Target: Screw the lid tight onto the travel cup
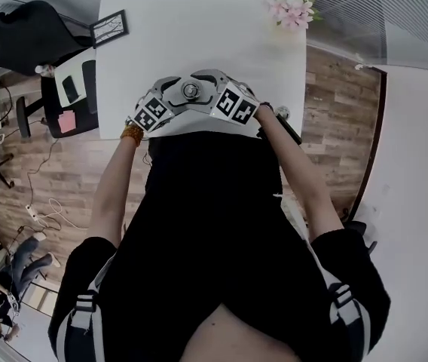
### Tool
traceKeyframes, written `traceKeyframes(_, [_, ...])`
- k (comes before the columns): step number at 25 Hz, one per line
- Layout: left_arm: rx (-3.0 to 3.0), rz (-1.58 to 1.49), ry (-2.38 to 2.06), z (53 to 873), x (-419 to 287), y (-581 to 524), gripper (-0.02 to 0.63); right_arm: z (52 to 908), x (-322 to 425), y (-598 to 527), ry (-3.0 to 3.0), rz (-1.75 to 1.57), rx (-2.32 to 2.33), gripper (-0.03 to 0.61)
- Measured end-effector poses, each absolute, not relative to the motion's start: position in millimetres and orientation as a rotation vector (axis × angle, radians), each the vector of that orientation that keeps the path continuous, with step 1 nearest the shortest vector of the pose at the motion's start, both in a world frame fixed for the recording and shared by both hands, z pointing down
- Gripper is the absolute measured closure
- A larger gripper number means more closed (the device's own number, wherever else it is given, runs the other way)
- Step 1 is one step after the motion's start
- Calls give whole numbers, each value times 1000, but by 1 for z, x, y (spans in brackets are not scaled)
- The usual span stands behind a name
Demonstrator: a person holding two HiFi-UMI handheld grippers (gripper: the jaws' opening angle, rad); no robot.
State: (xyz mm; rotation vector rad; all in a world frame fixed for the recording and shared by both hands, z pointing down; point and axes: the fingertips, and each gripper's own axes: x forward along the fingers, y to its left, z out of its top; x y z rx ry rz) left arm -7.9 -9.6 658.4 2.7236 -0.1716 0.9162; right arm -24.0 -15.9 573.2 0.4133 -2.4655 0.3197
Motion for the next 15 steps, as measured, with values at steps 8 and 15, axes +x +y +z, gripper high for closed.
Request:
traceKeyframes(8, [2650, 778, -561, 665, -2, -8, 275, 600, -27, -17, -2322, 204, 638, 336])
traceKeyframes(15, [2743, 1060, 38, 668, -8, -7, 275, 601, -37, -12, -2309, 20, 159, 339])
